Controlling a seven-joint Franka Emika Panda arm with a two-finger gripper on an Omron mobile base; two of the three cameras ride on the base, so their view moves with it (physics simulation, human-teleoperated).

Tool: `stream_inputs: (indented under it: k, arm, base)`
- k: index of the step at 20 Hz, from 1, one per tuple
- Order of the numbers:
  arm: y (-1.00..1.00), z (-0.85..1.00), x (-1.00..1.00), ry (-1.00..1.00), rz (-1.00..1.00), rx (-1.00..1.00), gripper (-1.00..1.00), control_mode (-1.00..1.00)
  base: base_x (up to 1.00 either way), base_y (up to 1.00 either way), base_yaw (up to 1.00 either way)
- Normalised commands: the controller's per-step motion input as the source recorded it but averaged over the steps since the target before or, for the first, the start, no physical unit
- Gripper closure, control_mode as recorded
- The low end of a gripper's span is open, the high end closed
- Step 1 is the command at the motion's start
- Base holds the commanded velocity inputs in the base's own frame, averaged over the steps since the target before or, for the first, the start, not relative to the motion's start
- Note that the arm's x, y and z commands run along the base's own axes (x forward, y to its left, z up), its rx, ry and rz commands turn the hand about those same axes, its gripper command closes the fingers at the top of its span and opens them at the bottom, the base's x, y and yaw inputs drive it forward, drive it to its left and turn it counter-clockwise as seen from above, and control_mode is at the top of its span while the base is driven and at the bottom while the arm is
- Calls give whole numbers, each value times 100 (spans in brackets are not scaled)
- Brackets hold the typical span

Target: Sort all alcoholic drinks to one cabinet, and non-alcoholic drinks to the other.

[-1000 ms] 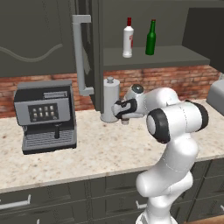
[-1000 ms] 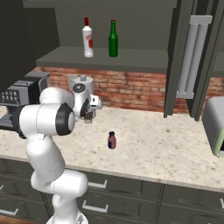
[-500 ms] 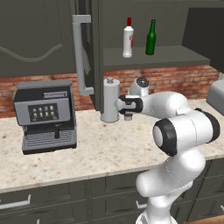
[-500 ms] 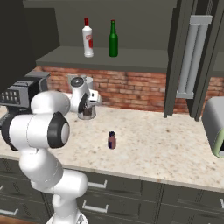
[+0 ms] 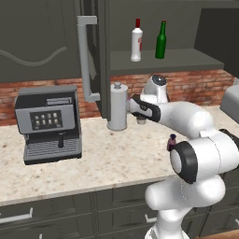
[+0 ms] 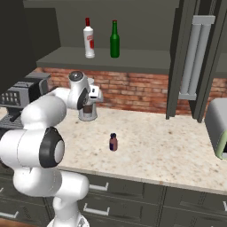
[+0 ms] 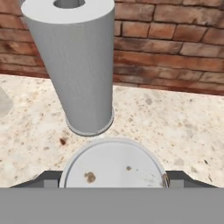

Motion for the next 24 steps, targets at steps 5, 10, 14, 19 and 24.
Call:
stream_inputs:
  k: [5, 10, 14, 19, 24]
  arm:
    - [-7, 41, -35, 0, 0, -2, 100, -100]
    - [-4, 35, -38, -1, 0, 0, 100, -100]
    - [-4, 29, -41, -2, 0, 0, 100, -100]
    - [-5, 25, -45, -3, 0, 0, 100, -100]
    - [-6, 22, -53, -5, 0, 0, 100, -100]
  base:
    - [0, 0, 0]
    - [0, 0, 0]
    - [0, 0, 0]
    - [0, 0, 0]
    - [0, 0, 0]
